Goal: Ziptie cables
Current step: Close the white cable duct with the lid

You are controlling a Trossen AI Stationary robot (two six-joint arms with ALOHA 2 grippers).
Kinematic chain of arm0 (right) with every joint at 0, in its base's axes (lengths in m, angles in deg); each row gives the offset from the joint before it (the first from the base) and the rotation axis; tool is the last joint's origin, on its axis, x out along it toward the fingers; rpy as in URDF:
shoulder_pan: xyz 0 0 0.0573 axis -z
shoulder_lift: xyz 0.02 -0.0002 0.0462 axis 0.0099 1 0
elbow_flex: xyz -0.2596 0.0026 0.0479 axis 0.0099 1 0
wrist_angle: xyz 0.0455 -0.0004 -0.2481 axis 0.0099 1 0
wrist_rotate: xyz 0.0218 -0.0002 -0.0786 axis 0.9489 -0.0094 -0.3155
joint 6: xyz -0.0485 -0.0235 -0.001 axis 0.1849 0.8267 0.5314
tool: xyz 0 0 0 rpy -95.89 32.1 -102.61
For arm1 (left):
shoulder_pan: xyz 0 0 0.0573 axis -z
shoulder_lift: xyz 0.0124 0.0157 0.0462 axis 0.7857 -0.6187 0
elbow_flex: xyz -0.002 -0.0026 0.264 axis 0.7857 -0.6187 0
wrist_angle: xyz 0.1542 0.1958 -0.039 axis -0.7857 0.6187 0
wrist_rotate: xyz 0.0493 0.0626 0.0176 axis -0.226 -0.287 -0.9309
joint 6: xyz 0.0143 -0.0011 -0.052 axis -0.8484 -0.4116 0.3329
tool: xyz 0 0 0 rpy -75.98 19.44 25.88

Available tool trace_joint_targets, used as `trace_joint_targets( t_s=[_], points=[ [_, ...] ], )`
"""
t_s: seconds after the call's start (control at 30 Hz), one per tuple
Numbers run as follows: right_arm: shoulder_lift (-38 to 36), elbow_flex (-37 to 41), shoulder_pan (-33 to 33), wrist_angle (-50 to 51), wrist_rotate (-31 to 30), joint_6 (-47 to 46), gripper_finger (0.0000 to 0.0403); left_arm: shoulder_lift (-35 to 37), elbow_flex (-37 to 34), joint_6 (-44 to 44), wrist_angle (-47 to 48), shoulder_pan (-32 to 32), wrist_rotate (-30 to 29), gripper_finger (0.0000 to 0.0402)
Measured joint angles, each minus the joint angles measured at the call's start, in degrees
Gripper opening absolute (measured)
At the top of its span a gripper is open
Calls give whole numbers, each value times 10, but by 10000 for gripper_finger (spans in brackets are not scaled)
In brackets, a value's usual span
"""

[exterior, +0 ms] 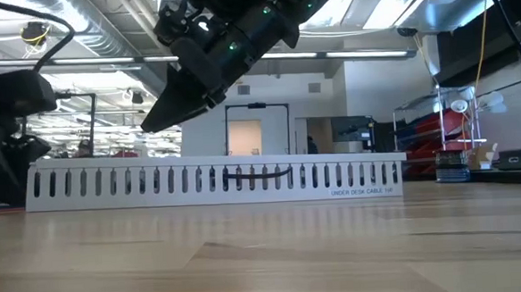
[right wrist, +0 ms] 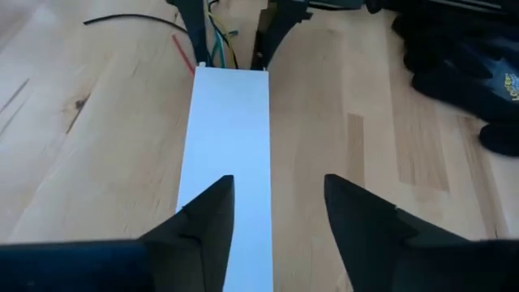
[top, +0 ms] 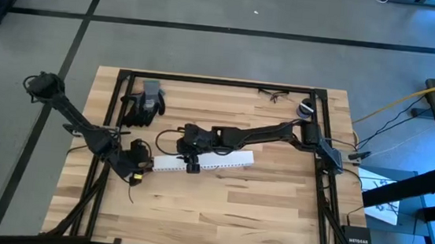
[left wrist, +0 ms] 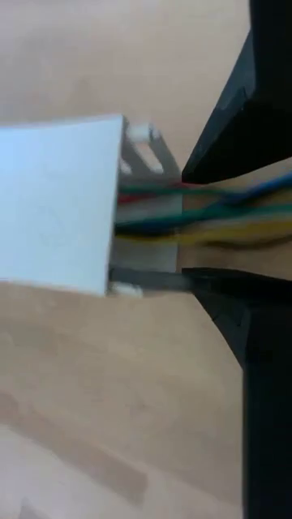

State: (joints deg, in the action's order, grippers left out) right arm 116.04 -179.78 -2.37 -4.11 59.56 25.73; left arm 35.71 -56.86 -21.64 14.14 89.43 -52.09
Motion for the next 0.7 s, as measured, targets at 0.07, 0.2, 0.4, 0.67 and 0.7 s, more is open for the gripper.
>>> trace_joint_targets(
  t_s=[0.07, 0.2, 0.4, 0.67, 0.7],
  points=[
    [0, 0, 0, 3, 0, 0, 176, 0, 4, -6, -7, 0, 10, 167],
    [0, 0, -1, 14, 2, -5, 165, 0, 16, -8, -11, 2, 18, 157],
    [1, 0, -1, 25, 55, -22, 151, 0, 16, -14, -18, 8, 18, 146],
    [26, -1, -1, 19, 65, -24, 105, 0, -27, -17, -88, 7, 14, 133],
    [30, -1, -1, 14, 65, -24, 96, 0, -32, -17, -93, 7, 11, 133]
  ],
)
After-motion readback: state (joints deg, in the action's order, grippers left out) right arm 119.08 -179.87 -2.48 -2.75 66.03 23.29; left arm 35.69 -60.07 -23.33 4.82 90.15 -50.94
